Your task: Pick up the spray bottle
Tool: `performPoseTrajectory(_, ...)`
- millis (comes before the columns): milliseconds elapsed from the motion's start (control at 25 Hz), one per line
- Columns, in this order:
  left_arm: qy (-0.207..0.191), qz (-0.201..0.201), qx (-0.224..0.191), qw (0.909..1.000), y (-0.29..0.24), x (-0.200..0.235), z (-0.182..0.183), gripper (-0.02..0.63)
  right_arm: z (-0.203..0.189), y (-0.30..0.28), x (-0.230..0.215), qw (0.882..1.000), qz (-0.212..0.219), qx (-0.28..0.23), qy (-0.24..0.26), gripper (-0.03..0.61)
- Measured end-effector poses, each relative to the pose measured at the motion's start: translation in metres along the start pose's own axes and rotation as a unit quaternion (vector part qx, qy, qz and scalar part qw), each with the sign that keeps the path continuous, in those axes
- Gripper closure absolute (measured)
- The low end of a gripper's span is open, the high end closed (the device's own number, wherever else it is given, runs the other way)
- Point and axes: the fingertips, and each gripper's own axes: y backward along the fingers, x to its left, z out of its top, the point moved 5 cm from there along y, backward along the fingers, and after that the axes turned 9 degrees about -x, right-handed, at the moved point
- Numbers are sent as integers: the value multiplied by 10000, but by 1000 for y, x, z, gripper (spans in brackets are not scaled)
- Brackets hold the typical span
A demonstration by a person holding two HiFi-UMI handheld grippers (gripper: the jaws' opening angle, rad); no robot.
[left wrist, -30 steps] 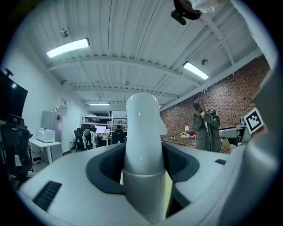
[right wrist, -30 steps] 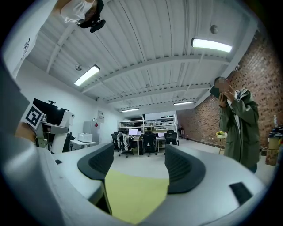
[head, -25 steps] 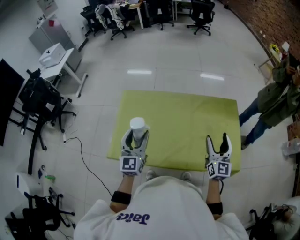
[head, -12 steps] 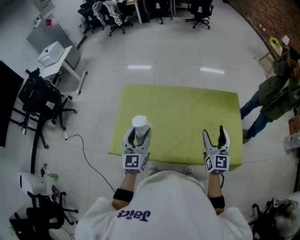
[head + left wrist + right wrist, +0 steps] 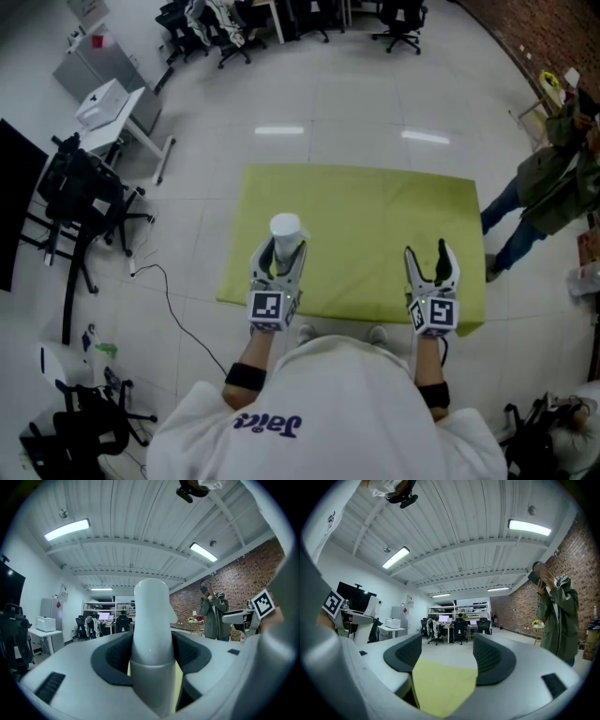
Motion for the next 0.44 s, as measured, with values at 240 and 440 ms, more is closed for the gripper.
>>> performPoseTrajectory(240,126,-12,130,9998,0,-5,-2,351,-1,2,-1,10000,8,34,-53,233)
performPoseTrajectory(440,230,-36,207,9995,1,-9,-3,351,1,0,4,10000,51,-7,-57,233)
